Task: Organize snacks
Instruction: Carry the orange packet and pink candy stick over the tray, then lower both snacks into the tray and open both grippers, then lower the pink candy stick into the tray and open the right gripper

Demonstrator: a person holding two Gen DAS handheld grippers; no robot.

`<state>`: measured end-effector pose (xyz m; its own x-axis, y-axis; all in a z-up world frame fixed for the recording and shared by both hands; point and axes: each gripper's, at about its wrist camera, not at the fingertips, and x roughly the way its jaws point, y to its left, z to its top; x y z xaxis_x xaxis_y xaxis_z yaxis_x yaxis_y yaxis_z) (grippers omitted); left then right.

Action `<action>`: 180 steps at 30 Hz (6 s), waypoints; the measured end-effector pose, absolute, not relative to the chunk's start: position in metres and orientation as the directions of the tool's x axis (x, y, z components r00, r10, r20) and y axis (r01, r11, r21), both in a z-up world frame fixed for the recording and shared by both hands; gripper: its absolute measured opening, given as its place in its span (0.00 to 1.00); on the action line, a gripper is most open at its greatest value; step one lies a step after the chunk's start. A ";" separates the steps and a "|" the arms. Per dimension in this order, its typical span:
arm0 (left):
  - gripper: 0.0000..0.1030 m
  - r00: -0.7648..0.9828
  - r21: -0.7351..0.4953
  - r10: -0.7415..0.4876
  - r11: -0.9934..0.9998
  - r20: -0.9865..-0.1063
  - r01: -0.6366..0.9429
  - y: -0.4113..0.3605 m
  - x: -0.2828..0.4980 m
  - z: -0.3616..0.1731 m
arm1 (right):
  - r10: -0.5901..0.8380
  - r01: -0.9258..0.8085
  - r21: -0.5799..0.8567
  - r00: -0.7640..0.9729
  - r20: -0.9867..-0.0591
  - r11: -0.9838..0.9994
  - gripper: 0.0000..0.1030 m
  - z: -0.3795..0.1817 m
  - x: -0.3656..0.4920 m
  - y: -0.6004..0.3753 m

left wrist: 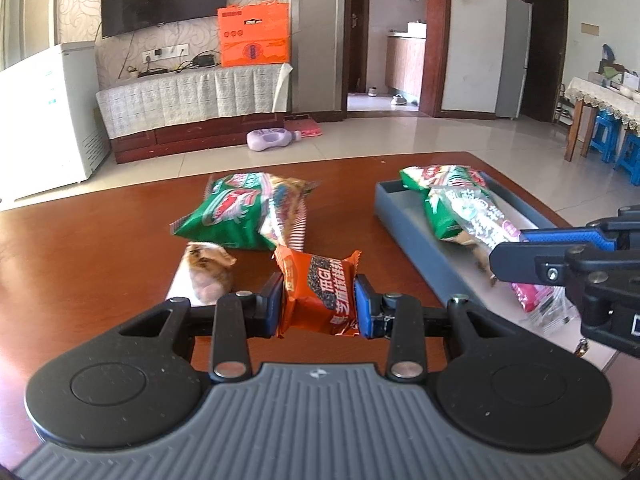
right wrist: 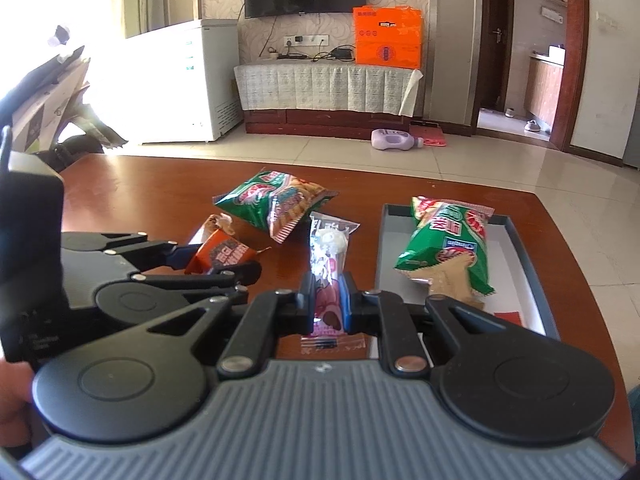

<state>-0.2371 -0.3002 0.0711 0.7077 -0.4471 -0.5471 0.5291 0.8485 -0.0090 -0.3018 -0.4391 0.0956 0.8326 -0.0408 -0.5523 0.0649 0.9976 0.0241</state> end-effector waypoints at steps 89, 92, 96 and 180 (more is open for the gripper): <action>0.57 0.531 -0.047 -0.621 0.674 -0.576 0.737 -0.496 -0.207 0.057 | -0.200 0.267 0.055 0.827 -0.525 0.962 0.14 0.094 -0.352 -0.536; 0.66 0.528 -0.051 -0.614 0.679 -0.587 0.733 -0.495 -0.205 0.055 | -0.203 0.271 0.053 0.824 -0.530 0.961 0.14 0.096 -0.349 -0.536; 0.71 0.524 -0.050 -0.610 0.679 -0.594 0.732 -0.495 -0.206 0.051 | -0.206 0.275 0.055 0.824 -0.527 0.960 0.14 0.098 -0.347 -0.537; 0.76 0.493 -0.034 -0.633 0.634 -0.597 0.773 -0.369 -0.304 0.049 | -0.220 0.266 -0.042 0.688 -0.691 0.963 0.20 0.042 -0.304 -0.502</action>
<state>-0.3036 -0.3687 0.0494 0.4932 -0.6327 -0.5971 0.7725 0.6341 -0.0338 -0.3042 -0.5019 0.0415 0.6884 -0.2200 -0.6912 0.2658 0.9631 -0.0417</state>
